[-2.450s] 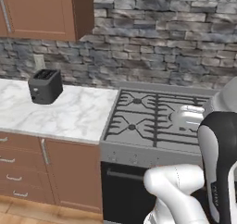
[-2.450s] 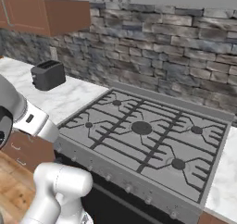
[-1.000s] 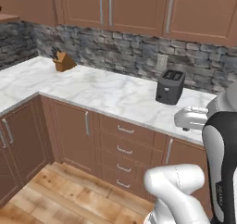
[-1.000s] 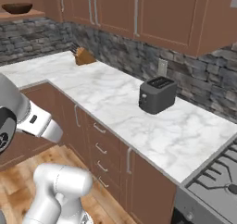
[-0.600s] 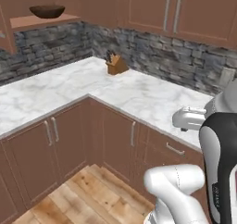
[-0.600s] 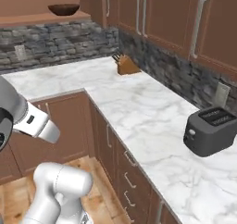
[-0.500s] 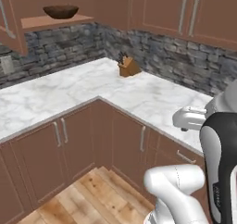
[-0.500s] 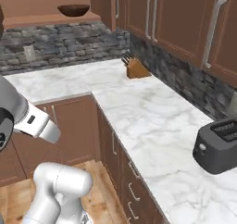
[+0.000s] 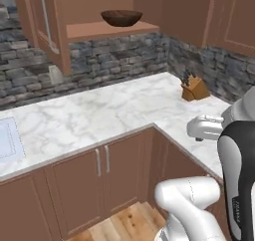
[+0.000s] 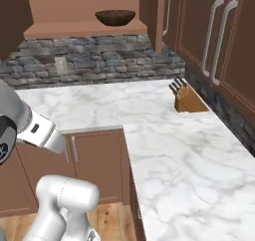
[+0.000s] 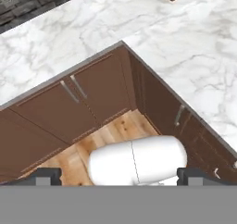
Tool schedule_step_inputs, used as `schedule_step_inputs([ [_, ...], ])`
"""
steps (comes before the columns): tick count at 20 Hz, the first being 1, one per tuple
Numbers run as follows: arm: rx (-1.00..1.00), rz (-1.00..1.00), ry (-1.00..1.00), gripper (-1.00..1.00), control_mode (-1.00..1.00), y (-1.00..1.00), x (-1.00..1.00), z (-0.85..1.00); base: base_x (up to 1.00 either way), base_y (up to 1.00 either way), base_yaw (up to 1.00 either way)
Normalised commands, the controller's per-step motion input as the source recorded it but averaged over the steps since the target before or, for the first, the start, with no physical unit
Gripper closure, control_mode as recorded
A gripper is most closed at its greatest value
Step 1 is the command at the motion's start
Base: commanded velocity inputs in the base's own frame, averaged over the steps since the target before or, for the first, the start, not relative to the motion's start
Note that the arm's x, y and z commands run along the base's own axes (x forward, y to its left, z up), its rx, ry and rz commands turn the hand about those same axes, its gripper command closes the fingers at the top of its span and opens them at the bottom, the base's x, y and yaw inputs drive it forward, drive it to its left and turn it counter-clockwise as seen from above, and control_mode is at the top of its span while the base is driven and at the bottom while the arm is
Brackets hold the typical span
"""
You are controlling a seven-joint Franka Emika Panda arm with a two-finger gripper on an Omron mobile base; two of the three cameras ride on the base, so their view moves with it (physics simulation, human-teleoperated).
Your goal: Move the bowls from the cabinet to the plates on the dining table.
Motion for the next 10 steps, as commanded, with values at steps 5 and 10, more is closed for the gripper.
schedule_step_inputs([
  [5, 0.00, 0.00, 0.00, -1.00, 1.00, 0.00, 0.00, 0.00, 1.00, -0.28, 0.22],
  [10, 0.00, 0.00, 0.00, -1.00, 1.00, 0.00, 0.00, 0.00, 1.00, -0.13, 0.07],
])
